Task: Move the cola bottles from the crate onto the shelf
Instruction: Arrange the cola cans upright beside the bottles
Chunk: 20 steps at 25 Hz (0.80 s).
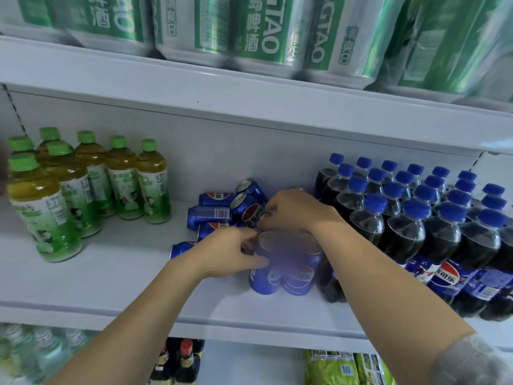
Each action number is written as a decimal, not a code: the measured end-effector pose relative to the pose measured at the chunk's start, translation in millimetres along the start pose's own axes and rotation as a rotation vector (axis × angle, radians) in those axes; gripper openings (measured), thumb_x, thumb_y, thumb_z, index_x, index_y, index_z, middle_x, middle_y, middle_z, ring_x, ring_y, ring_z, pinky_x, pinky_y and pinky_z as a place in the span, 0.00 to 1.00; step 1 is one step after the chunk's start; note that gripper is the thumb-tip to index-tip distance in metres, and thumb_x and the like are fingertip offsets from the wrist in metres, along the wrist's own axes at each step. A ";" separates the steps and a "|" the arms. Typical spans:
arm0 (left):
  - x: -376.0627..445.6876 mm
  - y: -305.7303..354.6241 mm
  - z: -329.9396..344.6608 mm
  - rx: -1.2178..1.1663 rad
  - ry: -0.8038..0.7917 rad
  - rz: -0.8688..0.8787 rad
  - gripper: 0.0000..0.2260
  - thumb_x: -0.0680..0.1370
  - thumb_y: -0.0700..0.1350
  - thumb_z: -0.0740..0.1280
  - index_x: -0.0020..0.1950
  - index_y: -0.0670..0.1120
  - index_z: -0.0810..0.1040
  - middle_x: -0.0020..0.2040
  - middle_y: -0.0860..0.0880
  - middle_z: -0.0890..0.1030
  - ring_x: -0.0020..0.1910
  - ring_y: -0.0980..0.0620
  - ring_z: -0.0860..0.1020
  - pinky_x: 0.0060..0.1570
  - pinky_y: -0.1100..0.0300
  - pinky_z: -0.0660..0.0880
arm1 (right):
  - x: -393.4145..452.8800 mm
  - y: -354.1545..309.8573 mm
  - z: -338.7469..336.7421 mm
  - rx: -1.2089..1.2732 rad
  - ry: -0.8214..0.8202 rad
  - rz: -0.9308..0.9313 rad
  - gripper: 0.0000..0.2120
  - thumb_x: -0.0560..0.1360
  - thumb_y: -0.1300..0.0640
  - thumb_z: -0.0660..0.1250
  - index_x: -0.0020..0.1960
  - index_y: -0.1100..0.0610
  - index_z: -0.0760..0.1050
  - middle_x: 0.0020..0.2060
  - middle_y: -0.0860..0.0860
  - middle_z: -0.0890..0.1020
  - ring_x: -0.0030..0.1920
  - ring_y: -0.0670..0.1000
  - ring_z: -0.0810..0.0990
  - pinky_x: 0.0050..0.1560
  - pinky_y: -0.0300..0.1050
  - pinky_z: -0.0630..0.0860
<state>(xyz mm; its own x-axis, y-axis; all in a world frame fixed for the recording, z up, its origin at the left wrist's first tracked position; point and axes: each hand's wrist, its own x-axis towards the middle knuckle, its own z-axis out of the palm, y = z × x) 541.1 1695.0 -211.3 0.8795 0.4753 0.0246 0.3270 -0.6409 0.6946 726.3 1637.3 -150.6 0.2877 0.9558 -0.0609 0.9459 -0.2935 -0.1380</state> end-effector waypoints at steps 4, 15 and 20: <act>4.7 -2.4 0.6 0.004 0.022 0.004 0.21 0.73 0.57 0.75 0.64 0.54 0.79 0.55 0.57 0.84 0.53 0.61 0.81 0.53 0.60 0.80 | 4.8 0.8 -5.8 -0.044 -0.024 -0.018 0.18 0.70 0.36 0.71 0.44 0.51 0.84 0.38 0.48 0.84 0.41 0.50 0.82 0.43 0.47 0.75; 28.7 -3.3 -27.0 0.009 0.235 -0.157 0.23 0.79 0.65 0.60 0.60 0.48 0.78 0.52 0.48 0.82 0.49 0.48 0.79 0.48 0.53 0.74 | 53.0 1.2 -11.4 -0.058 0.090 0.068 0.22 0.81 0.39 0.61 0.58 0.57 0.78 0.54 0.55 0.82 0.52 0.56 0.79 0.49 0.50 0.76; 62.2 -20.8 -32.9 0.074 0.358 -0.279 0.24 0.80 0.62 0.61 0.69 0.48 0.71 0.58 0.47 0.81 0.50 0.49 0.78 0.46 0.56 0.72 | 91.8 -4.2 -5.7 -0.062 0.097 0.082 0.20 0.80 0.41 0.64 0.56 0.58 0.76 0.52 0.56 0.81 0.50 0.57 0.79 0.46 0.49 0.77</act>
<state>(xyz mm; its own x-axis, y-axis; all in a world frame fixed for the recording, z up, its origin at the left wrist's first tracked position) 577.7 1757.7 -200.6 0.5836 0.8059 0.0997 0.5694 -0.4937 0.6573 749.5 1726.4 -150.0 0.3748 0.9267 0.0268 0.9252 -0.3720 -0.0748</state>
